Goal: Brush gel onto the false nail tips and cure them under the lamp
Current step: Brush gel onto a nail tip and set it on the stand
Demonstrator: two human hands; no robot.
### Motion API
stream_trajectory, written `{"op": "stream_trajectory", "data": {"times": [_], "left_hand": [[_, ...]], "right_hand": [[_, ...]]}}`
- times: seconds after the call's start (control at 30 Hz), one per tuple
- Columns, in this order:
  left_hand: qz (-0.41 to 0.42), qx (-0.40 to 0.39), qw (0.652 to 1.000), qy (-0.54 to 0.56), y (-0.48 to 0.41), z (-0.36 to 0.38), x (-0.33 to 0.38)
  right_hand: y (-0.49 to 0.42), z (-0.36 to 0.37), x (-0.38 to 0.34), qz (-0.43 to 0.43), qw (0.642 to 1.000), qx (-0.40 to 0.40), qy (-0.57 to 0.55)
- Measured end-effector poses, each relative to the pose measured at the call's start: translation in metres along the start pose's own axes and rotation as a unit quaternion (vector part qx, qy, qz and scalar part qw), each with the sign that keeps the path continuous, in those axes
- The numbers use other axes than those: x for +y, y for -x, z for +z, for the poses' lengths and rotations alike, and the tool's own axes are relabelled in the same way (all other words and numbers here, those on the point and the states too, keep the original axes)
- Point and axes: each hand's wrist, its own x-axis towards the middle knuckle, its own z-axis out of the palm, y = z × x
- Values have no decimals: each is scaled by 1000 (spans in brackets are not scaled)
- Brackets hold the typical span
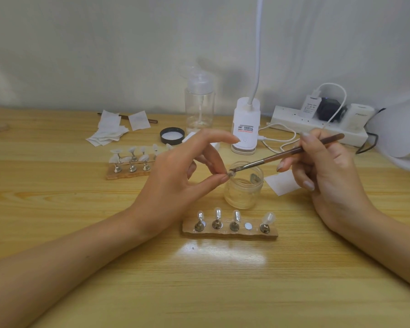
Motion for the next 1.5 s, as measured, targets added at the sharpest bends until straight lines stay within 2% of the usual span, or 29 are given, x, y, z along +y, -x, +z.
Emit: {"op": "stream_trajectory", "data": {"times": [0.1, 0.27, 0.43, 0.6, 0.77, 0.93, 1.13, 1.3, 1.5], "left_hand": [[-1, -1, 1000, 1, 0, 0, 0], [-4, -1, 1000, 4, 0, 0, 0], [-3, -1, 1000, 9, 0, 0, 0], [-3, 1, 1000, 9, 0, 1, 0], [-5, 0, 1000, 13, 0, 1, -1], [-2, 0, 1000, 15, 0, 1, -1], [-5, -2, 1000, 18, 0, 1, -1], [-5, -5, 1000, 19, 0, 1, 0], [-13, -8, 999, 32, 0, 1, 1]], "right_hand": [[0, -1, 0, -1, 1000, 15, -8], [0, 0, -1, -21, 1000, -6, -12], [0, -2, 0, -11, 1000, 18, -2], [1, -1, -1, -25, 1000, -5, -2], [0, -3, 0, -13, 1000, 22, 6], [1, -1, -1, -33, 999, -10, -8], [1, -3, 0, -32, 999, 20, 16], [1, -2, 0, -45, 999, -6, -2], [1, -4, 0, -40, 999, 15, 9]]}}
